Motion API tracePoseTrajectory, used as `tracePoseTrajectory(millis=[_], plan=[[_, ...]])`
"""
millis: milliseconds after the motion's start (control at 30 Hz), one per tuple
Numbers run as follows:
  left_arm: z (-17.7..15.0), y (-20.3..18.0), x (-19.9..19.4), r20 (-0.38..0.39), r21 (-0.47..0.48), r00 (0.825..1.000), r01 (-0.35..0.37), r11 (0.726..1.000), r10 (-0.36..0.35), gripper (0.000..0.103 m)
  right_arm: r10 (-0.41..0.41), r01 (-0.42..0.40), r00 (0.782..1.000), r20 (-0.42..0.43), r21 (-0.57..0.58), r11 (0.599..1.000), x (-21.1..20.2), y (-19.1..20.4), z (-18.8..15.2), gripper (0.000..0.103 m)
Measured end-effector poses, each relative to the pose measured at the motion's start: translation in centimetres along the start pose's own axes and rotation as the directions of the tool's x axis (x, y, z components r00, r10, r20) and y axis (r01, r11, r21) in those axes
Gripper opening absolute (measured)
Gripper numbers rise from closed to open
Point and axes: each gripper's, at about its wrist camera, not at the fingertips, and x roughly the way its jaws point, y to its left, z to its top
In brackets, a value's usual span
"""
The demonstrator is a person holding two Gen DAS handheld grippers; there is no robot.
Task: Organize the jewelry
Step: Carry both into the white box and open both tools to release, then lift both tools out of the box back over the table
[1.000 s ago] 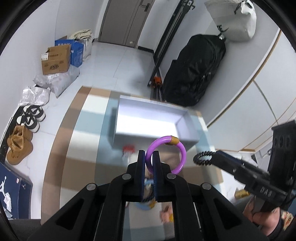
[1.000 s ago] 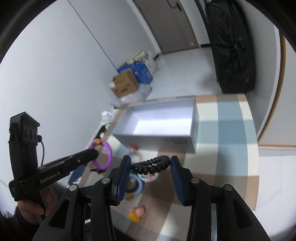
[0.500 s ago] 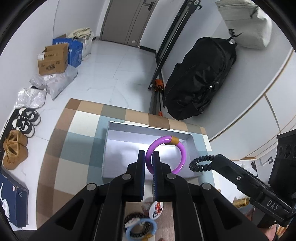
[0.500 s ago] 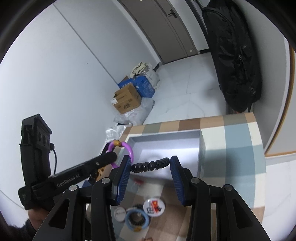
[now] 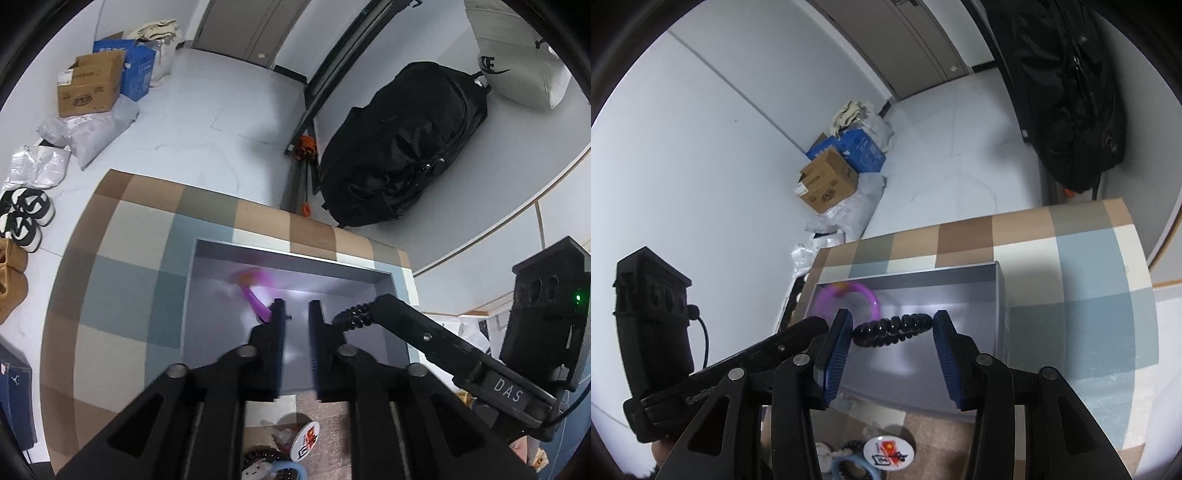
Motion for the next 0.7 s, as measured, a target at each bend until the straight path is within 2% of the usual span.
tracePoseTrajectory(millis=[67, 133, 200, 500, 633, 700], plan=[[0.1, -0.1, -0.1, 0.004, -0.003, 1.000, 0.015, 1.000, -0.015, 0.033, 0.011, -0.012, 1.000, 0.017, 0.005, 1.000, -0.3, 0.0, 0.3, 0.052], [0.0, -0.4, -0.5, 0.017, 0.009, 1.000, 0.025, 1.000, -0.025, 0.047, 0.018, -0.018, 0.999, 0.048, 0.003, 1.000, -0.9, 0.0, 0.5, 0.067], [-0.2, -0.9, -0.9, 0.032, 0.037, 0.999, 0.022, 0.999, -0.023, 0.050, 0.029, -0.029, 0.997, 0.077, 0.000, 1.000, -1.6, 0.1, 0.7, 0.080], [-0.6, -0.4, -1.4, 0.039, 0.048, 0.996, -0.083, 0.995, 0.082, 0.051, 0.009, -0.012, 0.995, 0.098, 0.028, 1.000, -2.9, -0.7, 0.4, 0.090], [-1.3, -0.4, -2.4, 0.086, 0.073, 0.989, -0.130, 0.989, 0.124, 0.068, -0.002, 0.000, 0.993, 0.116, 0.024, 1.000, -3.8, -0.8, 0.0, 0.094], [-1.7, -0.3, -2.9, 0.113, 0.086, 0.983, -0.155, 0.984, 0.145, 0.069, -0.005, 0.003, 0.992, 0.122, 0.017, 1.000, -4.1, -0.6, -0.2, 0.097]])
